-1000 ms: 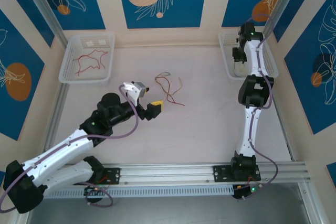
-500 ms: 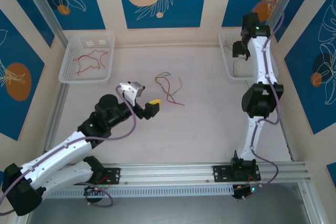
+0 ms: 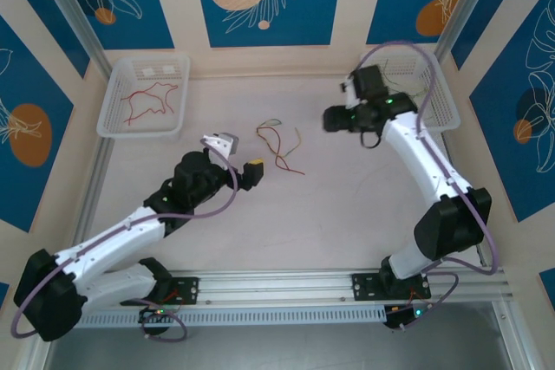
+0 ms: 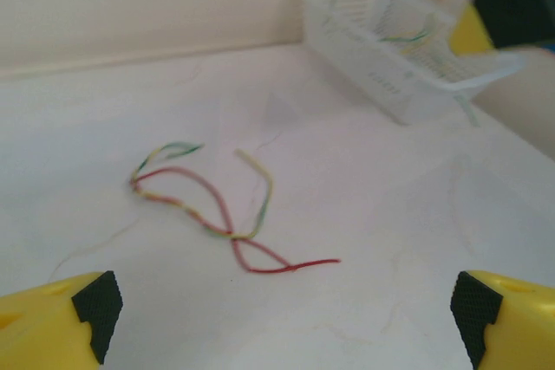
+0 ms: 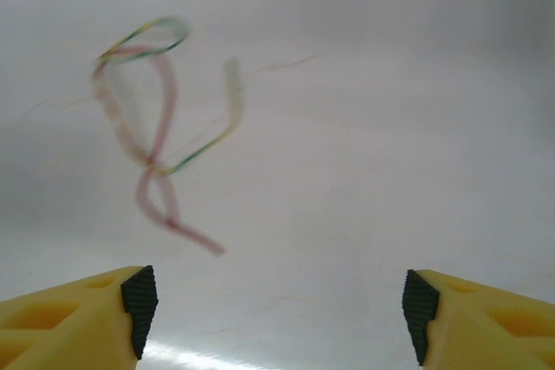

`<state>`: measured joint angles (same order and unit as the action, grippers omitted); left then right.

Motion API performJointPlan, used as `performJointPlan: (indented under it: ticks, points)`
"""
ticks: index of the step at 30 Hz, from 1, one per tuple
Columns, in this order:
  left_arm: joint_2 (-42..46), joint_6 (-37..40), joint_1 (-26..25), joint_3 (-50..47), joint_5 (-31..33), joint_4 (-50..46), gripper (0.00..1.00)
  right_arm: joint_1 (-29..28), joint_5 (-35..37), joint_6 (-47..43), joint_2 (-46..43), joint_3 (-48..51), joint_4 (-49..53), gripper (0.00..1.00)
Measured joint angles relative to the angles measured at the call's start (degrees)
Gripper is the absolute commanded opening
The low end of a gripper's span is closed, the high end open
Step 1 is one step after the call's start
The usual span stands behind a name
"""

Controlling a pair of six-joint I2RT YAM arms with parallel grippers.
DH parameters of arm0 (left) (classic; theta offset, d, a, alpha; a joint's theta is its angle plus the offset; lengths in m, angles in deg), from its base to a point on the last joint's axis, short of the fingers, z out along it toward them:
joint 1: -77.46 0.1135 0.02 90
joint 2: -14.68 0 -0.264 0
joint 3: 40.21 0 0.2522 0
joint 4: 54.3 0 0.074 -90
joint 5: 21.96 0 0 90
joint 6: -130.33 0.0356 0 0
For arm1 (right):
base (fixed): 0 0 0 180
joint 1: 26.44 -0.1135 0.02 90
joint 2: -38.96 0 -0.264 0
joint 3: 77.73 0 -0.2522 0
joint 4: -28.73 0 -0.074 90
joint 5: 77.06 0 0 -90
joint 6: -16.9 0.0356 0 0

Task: Untangle the cables

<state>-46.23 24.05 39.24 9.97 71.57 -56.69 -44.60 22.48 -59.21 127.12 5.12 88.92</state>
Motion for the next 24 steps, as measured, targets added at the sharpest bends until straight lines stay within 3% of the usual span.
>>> performJointPlan:
  ticks: [6, 15, 21, 24]
  points:
    - [-9.5, -7.3, 6.1, 3.8, 0.4, -4.7, 0.92, -6.4, -6.3, 1.1, 8.1, 6.2, -8.4, 0.72]
    - [-12.5, -10.0, 6.3, 5.3, -0.3, -6.9, 0.86, -15.1, -3.2, -7.0, 28.5, -3.7, -12.8, 0.71]
    - [-10.0, -10.0, 6.3, 5.2, 0.0, -9.5, 0.86, -15.1, -1.3, -11.3, 33.3, -7.8, -15.2, 0.73]
    - [-8.2, -10.0, 6.3, 5.2, 0.3, -10.1, 0.86, -14.3, -0.7, -12.6, 35.4, -9.9, -15.4, 0.66]
